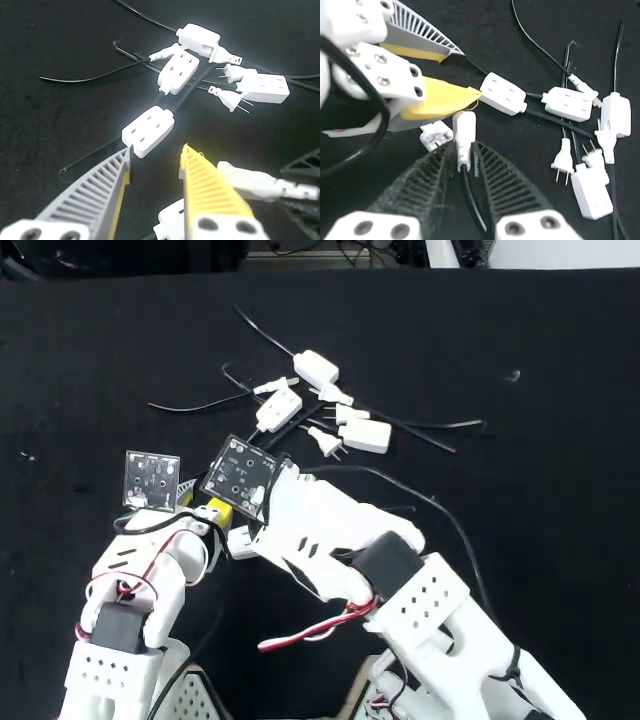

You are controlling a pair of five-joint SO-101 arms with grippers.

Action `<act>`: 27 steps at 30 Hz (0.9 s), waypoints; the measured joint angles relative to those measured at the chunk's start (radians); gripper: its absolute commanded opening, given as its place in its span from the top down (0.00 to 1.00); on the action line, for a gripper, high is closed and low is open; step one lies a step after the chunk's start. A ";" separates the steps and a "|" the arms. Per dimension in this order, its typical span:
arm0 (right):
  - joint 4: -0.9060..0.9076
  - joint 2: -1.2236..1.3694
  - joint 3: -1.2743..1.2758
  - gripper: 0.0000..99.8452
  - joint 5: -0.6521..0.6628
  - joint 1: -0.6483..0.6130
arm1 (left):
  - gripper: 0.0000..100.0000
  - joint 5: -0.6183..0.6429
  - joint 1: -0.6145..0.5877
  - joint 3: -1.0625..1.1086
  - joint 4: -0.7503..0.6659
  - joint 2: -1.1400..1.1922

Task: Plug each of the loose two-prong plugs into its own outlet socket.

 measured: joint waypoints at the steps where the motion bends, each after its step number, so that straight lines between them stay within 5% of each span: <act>1: 0.000 0.000 0.000 0.99 0.000 0.000 | 0.83 0.000 0.000 0.000 0.000 0.000; 5: 0.029 0.002 0.000 0.99 -0.046 0.060 | 0.83 -0.003 -0.017 0.000 0.000 0.002; 14: 0.097 0.269 -0.040 0.99 -0.264 0.137 | 0.83 -0.002 -0.361 0.120 0.000 0.003; 27: 0.149 0.505 -0.210 0.99 -0.457 0.137 | 0.83 -0.003 -0.382 0.201 -0.020 0.002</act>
